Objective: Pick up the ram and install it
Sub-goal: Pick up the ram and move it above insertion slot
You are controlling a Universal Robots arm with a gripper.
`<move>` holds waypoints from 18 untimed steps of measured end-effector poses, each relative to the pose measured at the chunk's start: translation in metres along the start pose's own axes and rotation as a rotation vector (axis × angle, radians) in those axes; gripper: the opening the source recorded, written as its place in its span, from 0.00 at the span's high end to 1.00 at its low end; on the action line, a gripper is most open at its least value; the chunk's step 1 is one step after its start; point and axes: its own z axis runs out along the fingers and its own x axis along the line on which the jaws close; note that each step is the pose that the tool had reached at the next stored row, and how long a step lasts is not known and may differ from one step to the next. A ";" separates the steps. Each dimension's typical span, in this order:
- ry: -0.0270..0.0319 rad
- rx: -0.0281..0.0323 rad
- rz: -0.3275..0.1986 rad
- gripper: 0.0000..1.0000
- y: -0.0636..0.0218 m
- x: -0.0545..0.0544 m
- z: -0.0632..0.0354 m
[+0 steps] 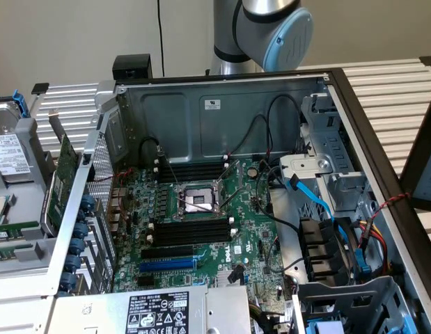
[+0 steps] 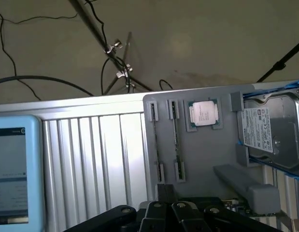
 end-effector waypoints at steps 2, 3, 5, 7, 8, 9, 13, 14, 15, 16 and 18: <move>0.0002 -0.0003 -0.001 0.89 -0.0001 0.000 0.0009; 0.0003 -0.0005 -0.002 0.89 -0.0001 0.000 0.0013; 0.0004 -0.0018 -0.003 0.83 0.0000 0.000 0.0024; 0.0004 -0.0038 -0.005 0.70 0.0000 0.000 0.0049; 0.0005 -0.0043 -0.007 0.70 0.0000 0.000 0.0066; 0.0005 -0.0044 -0.009 0.64 -0.0001 0.000 0.0084; 0.0005 -0.0046 -0.019 0.58 -0.0001 0.000 0.0155; 0.0004 -0.0045 -0.023 0.58 -0.0001 0.000 0.0174; 0.0005 -0.0046 -0.027 0.58 -0.0001 0.000 0.0192; 0.0005 -0.0046 -0.032 0.58 -0.0001 0.000 0.0211; 0.0006 -0.0047 -0.043 0.58 -0.0004 0.000 0.0247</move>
